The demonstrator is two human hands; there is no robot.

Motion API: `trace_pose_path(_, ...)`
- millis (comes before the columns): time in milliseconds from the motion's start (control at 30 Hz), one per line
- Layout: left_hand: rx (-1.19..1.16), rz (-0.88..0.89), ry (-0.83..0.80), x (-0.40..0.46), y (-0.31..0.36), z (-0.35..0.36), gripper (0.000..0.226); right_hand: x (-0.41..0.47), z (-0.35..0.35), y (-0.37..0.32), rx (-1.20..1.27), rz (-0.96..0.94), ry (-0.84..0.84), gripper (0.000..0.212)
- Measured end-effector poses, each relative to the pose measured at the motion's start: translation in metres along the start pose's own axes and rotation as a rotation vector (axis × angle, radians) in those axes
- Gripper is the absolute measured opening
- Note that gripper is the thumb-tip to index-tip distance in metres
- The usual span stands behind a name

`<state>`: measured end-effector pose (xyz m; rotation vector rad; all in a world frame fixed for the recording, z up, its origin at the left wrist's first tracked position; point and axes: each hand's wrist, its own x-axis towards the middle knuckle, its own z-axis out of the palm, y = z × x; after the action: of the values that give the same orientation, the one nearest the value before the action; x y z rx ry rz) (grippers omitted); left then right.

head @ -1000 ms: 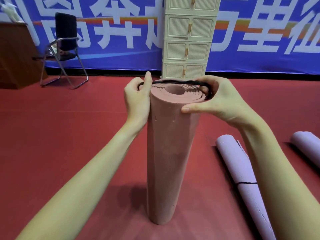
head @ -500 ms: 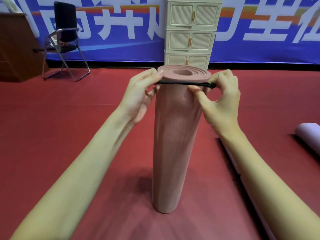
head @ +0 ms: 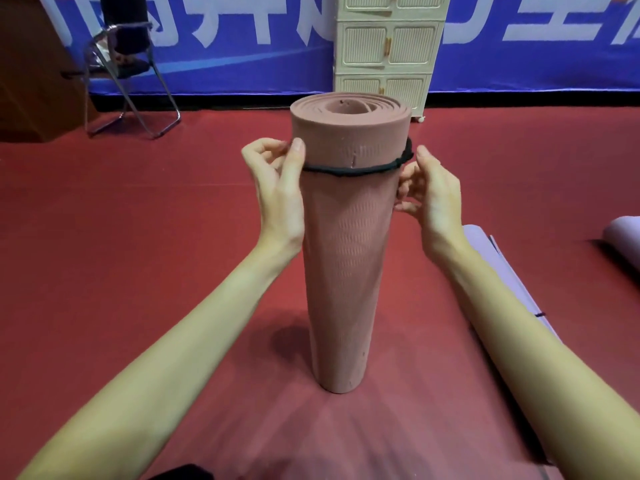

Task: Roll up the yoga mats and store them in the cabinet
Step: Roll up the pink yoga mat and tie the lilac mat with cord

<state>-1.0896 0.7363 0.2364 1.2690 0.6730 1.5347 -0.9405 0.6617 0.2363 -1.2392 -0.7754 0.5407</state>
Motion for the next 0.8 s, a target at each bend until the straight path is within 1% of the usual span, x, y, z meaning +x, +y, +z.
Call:
trace_pose_path(33, -0.06, -0.045, 0.023, 0.0, 0.0, 0.001, 0.015, 0.002, 0.003, -0.003, -0.013, 0.03, 0.015, 0.04)
trace_pose_path(67, -0.071, -0.098, 0.029, 0.001, 0.0, 0.0, 0.019, 0.003, 0.005, -0.007, -0.021, 0.053, 0.031, 0.045)
trace_pose_path(100, -0.032, -0.142, 0.024, 0.003, -0.001, -0.001, 0.025, 0.003, 0.005, -0.011, -0.031, 0.068, 0.033, 0.046)
trace_pose_path(167, 0.094, -0.204, -0.012, 0.009, -0.003, -0.003, 0.034, 0.005, 0.004, -0.015, -0.065, 0.062, 0.005, 0.039)
trace_pose_path(233, 0.218, -0.208, -0.054, 0.011, -0.003, -0.003, 0.029, 0.005, 0.003, -0.014, -0.121, 0.0, -0.01, 0.021)
trace_pose_path(267, 0.284, -0.172, -0.069, 0.012, -0.001, -0.002, 0.026, 0.004, 0.002, -0.014, -0.156, -0.037, -0.008, 0.013)
trace_pose_path(300, 0.368, -0.123, -0.086, 0.013, -0.002, -0.002, 0.025, 0.003, 0.0, -0.014, -0.183, -0.069, -0.013, 0.01)
trace_pose_path(367, 0.567, 0.02, -0.12, 0.016, -0.002, -0.007, 0.028, 0.003, -0.004, -0.014, -0.209, -0.098, -0.031, 0.013)
trace_pose_path(400, 0.631, 0.099, -0.153, 0.016, -0.002, -0.011, 0.031, 0.003, -0.007, -0.013, -0.217, -0.095, -0.038, 0.016)
trace_pose_path(467, 0.669, 0.205, -0.254, 0.017, -0.006, -0.019, 0.031, 0.003, -0.015, -0.007, -0.232, -0.056, -0.056, 0.02)
trace_pose_path(533, 0.635, 0.228, -0.325, 0.015, -0.013, -0.027, 0.028, 0.002, -0.022, 0.008, -0.245, 0.004, -0.084, 0.023)
trace_pose_path(600, 0.606, 0.19, -0.369, 0.008, -0.024, -0.036, 0.025, -0.002, -0.028, 0.03, -0.264, 0.075, -0.113, 0.027)
trace_pose_path(700, 0.665, 0.05, -0.465, -0.005, -0.052, -0.057, 0.023, -0.01, -0.035, 0.06, -0.288, 0.138, -0.139, 0.028)
trace_pose_path(800, 0.743, -0.114, -0.544, -0.022, -0.085, -0.083, 0.035, -0.017, -0.038, 0.086, -0.343, 0.164, -0.178, 0.028)
